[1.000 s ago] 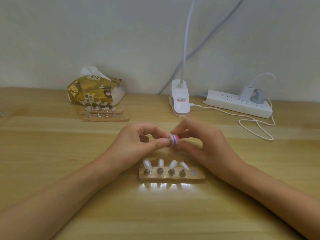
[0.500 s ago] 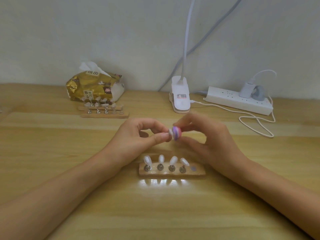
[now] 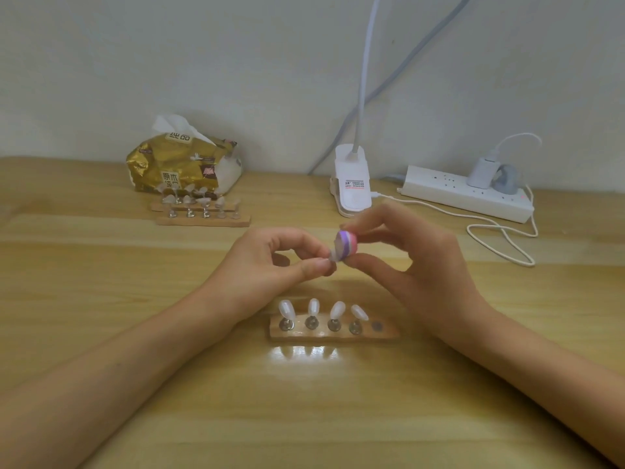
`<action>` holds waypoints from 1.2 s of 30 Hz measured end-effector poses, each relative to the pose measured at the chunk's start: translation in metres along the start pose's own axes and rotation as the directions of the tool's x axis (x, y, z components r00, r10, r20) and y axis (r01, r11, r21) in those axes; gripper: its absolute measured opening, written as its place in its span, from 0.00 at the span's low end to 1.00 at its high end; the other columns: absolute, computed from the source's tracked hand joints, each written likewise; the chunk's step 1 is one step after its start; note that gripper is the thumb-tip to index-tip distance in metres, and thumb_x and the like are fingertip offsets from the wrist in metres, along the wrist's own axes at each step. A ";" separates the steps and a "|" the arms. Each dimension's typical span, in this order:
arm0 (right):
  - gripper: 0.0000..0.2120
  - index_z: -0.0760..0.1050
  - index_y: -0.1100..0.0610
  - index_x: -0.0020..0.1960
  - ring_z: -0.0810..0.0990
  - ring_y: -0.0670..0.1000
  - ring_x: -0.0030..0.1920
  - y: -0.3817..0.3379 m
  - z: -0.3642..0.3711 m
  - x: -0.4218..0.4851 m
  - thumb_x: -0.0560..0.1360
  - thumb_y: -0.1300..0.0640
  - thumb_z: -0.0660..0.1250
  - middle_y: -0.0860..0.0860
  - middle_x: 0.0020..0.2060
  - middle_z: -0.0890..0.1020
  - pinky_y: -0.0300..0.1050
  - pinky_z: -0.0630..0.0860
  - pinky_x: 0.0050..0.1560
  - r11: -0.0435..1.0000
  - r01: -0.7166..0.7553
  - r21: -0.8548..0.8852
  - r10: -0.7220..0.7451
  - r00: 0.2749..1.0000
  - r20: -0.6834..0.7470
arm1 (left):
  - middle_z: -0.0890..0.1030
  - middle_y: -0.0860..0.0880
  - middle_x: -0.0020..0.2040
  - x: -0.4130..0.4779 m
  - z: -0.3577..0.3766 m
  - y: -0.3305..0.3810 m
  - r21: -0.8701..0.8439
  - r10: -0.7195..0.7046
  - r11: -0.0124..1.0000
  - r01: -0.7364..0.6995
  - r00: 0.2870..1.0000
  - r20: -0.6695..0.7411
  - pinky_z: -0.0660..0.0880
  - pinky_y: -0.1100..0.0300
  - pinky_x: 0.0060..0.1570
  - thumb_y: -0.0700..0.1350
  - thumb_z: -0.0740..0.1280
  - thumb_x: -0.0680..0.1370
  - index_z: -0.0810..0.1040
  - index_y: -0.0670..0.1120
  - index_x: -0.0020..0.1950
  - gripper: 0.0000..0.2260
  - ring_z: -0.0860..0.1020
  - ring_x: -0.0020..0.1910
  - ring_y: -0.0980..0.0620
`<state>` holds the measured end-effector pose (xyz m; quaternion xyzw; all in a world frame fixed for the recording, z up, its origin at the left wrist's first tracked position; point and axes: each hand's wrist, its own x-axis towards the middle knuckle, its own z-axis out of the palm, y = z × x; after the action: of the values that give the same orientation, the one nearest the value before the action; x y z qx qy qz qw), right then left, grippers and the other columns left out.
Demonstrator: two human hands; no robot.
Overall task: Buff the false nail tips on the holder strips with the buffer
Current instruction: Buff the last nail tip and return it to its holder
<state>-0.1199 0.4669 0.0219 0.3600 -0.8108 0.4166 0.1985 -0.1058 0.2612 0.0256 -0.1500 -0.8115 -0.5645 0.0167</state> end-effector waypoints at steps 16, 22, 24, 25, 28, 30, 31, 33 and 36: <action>0.05 0.79 0.61 0.49 0.83 0.45 0.50 0.002 0.000 0.000 0.75 0.65 0.73 0.47 0.46 0.83 0.38 0.78 0.54 0.998 0.020 -0.066 -0.015 0.997 0.074 | 0.85 0.52 0.42 0.000 0.000 0.000 -0.023 0.012 1.000 -0.012 1.000 0.011 0.71 0.66 0.41 0.49 0.74 0.71 0.85 0.52 0.41 0.02 0.73 0.31 0.65; 0.03 0.79 0.60 0.49 0.82 0.46 0.49 0.002 0.000 -0.001 0.77 0.62 0.72 0.47 0.46 0.83 0.43 0.78 0.52 0.995 0.032 -0.098 -0.026 0.998 0.063 | 0.86 0.52 0.42 0.000 0.000 -0.001 -0.036 0.009 0.999 -0.009 1.000 0.020 0.72 0.64 0.42 0.48 0.74 0.72 0.85 0.53 0.41 0.01 0.74 0.32 0.61; 0.04 0.79 0.60 0.50 0.83 0.46 0.49 0.002 -0.003 0.000 0.77 0.60 0.72 0.47 0.46 0.83 0.41 0.78 0.52 0.998 0.016 -0.056 -0.016 1.000 0.007 | 0.86 0.53 0.42 0.000 0.000 0.000 -0.051 0.007 0.999 -0.006 1.000 0.022 0.74 0.58 0.47 0.52 0.74 0.70 0.85 0.53 0.41 0.04 0.77 0.37 0.57; 0.05 0.79 0.61 0.50 0.83 0.46 0.49 0.002 -0.004 0.001 0.76 0.61 0.72 0.48 0.46 0.83 0.40 0.78 0.53 0.997 0.055 -0.052 -0.056 0.998 -0.025 | 0.86 0.53 0.42 -0.001 0.000 0.000 -0.053 0.011 0.999 -0.010 1.000 0.024 0.75 0.57 0.47 0.54 0.73 0.69 0.85 0.53 0.41 0.06 0.77 0.38 0.57; 0.02 0.79 0.61 0.48 0.82 0.46 0.49 0.003 -0.002 -0.001 0.77 0.63 0.72 0.48 0.46 0.82 0.44 0.79 0.52 0.988 0.099 -0.116 -0.094 0.994 0.047 | 0.85 0.51 0.39 0.000 -0.001 -0.002 -0.067 0.029 0.997 -0.027 0.999 0.026 0.73 0.63 0.41 0.56 0.73 0.66 0.85 0.52 0.40 0.10 0.76 0.35 0.57; 0.02 0.79 0.61 0.49 0.82 0.46 0.49 0.005 -0.003 -0.001 0.77 0.63 0.72 0.48 0.46 0.82 0.46 0.79 0.52 0.995 0.052 -0.082 -0.050 0.998 0.032 | 0.85 0.50 0.39 0.001 0.000 -0.003 -0.073 0.020 0.997 -0.019 1.000 0.019 0.75 0.57 0.44 0.56 0.73 0.67 0.85 0.51 0.40 0.10 0.77 0.36 0.48; 0.03 0.79 0.61 0.49 0.82 0.46 0.49 0.005 -0.003 0.000 0.77 0.63 0.72 0.48 0.46 0.82 0.45 0.79 0.53 0.996 0.067 -0.066 -0.068 0.998 -0.005 | 0.85 0.50 0.39 0.001 0.000 -0.003 -0.068 0.021 0.997 -0.020 1.000 0.017 0.76 0.54 0.45 0.55 0.74 0.67 0.85 0.51 0.40 0.09 0.77 0.37 0.44; 0.04 0.79 0.61 0.49 0.82 0.46 0.50 0.005 -0.002 0.001 0.76 0.65 0.73 0.47 0.46 0.82 0.42 0.78 0.53 0.987 0.130 -0.094 -0.129 0.992 0.011 | 0.85 0.51 0.38 0.001 -0.001 -0.004 -0.067 0.027 0.997 -0.026 1.000 0.015 0.75 0.56 0.42 0.56 0.74 0.66 0.85 0.50 0.40 0.10 0.76 0.35 0.44; 0.02 0.79 0.59 0.48 0.82 0.46 0.49 0.007 0.000 0.000 0.78 0.63 0.71 0.47 0.45 0.82 0.46 0.78 0.51 0.992 0.052 -0.111 -0.042 0.995 0.089 | 0.84 0.50 0.37 0.001 -0.001 -0.004 -0.075 0.026 0.997 -0.024 0.999 0.034 0.72 0.58 0.41 0.54 0.75 0.67 0.84 0.50 0.38 0.08 0.74 0.36 0.48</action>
<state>-0.1251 0.4701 0.0183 0.3851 -0.8322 0.3492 0.1929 -0.1080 0.2595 0.0225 -0.1705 -0.7881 -0.5915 0.0040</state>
